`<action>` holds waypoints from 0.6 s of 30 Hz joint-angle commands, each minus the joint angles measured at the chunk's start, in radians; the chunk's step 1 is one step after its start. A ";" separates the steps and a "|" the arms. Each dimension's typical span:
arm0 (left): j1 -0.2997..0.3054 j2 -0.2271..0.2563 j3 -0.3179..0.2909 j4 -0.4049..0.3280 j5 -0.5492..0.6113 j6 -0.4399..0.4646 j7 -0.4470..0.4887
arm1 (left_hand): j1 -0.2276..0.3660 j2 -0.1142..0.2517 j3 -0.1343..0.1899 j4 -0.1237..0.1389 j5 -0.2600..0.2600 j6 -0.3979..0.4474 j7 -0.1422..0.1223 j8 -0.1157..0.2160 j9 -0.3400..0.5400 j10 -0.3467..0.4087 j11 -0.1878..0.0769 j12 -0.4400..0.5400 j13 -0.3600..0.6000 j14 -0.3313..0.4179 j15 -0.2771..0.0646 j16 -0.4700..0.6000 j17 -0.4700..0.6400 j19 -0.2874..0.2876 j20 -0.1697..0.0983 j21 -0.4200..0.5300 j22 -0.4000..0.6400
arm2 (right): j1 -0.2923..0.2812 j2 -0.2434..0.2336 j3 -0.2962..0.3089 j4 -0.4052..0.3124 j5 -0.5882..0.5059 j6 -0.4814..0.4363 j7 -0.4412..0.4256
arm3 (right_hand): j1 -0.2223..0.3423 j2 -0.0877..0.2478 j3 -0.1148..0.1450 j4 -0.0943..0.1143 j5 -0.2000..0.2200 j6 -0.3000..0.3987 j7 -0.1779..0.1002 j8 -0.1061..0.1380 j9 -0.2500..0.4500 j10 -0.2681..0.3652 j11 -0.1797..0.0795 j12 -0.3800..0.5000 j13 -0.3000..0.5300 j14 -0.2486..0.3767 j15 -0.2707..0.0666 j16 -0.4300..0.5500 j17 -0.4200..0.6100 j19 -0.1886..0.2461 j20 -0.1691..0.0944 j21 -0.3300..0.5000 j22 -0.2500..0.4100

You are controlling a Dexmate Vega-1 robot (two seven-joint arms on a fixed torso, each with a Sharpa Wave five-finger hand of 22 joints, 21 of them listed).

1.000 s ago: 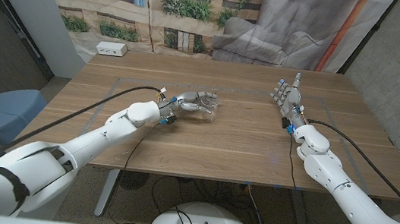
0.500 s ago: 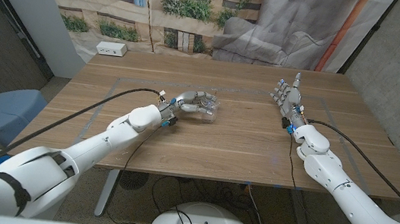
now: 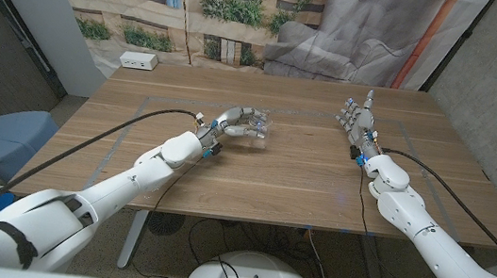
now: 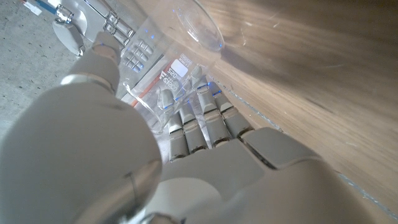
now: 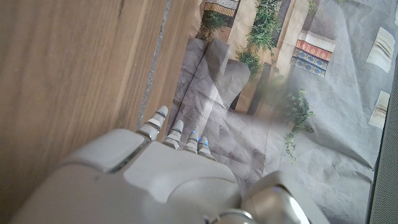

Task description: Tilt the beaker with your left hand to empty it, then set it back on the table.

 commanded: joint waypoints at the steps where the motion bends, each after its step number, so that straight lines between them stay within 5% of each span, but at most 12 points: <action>1: 0.018 0.024 -0.012 -0.092 0.017 0.039 0.028 | 0.119 0.132 -0.004 0.003 0.006 0.062 -0.038 0.021 0.001 0.138 -0.128 0.003 0.027 0.102 -0.263 0.006 0.097 0.014 -0.089 0.007 0.006 | 0.000 0.000 0.000 0.000 0.000 0.000 0.000 | 0.004 0.088 -0.006 0.001 0.006 -0.006 -0.003 0.006 0.002 -0.005 -0.002 0.006 0.005 -0.003 -0.020 0.003 0.002 0.002 0.006 0.007 0.004; 18: 0.021 0.101 -0.020 -0.260 0.039 0.183 -0.012 | 0.129 0.151 -0.003 0.003 0.010 0.063 -0.035 0.020 -0.005 0.136 -0.128 -0.008 0.032 0.110 -0.263 -0.001 0.096 0.018 -0.086 0.006 0.008 | 0.000 0.000 0.000 0.000 0.000 0.000 0.000 | 0.004 0.088 -0.006 0.001 0.006 -0.007 -0.001 0.005 0.002 -0.005 -0.001 0.006 0.005 -0.003 -0.019 0.003 0.002 0.001 0.006 0.007 0.004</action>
